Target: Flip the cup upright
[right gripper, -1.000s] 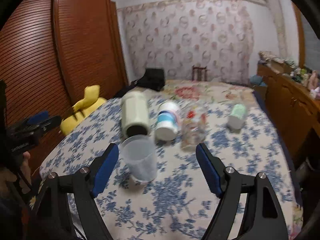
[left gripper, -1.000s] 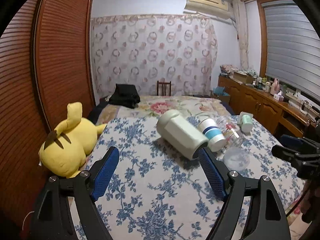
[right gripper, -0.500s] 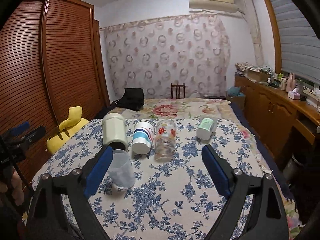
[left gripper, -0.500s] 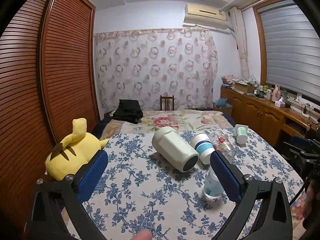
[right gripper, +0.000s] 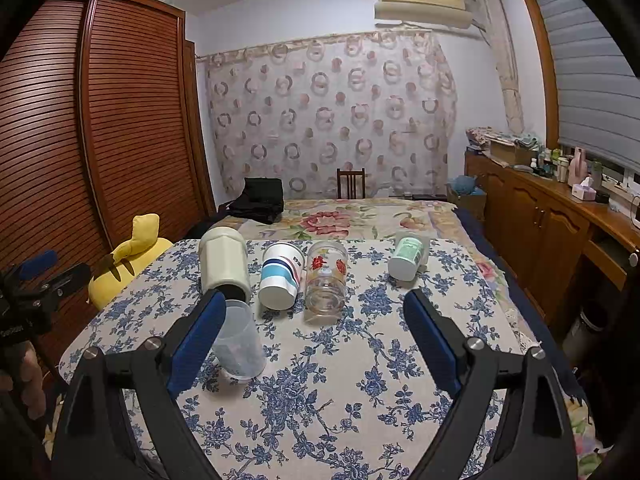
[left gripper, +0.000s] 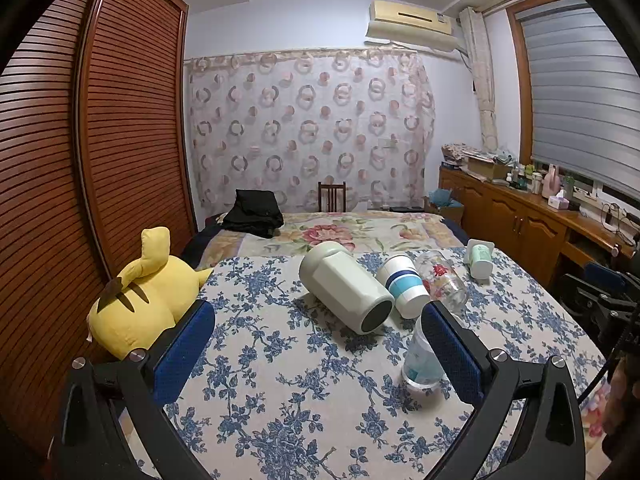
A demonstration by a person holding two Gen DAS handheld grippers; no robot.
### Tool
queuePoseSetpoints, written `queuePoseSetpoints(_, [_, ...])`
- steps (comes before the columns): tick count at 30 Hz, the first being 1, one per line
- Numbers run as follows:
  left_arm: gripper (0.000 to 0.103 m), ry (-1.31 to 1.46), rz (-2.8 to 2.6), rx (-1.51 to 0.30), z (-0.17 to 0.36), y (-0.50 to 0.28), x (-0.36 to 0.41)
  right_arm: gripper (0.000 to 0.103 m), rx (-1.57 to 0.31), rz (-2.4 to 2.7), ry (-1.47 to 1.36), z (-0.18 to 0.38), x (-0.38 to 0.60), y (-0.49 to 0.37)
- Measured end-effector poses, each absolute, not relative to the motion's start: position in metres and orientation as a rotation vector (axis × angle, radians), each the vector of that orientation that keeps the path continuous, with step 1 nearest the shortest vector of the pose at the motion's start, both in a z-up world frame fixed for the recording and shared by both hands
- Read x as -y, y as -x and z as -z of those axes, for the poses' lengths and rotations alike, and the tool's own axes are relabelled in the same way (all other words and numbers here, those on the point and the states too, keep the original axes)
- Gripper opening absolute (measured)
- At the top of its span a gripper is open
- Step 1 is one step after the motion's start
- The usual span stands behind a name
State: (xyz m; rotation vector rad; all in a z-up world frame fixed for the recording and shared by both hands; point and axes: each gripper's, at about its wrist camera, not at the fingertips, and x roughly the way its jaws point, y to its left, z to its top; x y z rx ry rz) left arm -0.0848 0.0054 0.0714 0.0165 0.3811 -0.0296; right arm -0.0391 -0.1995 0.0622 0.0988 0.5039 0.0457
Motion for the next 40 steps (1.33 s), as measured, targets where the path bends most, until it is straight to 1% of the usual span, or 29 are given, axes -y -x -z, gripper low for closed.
queuePoseSetpoints(40, [0.103,-0.014,0.026,-0.382,-0.0702,0.0878,-0.0067,0.091,-0.503,-0.043,-0.100,-0.0617,0.2003,0.0391])
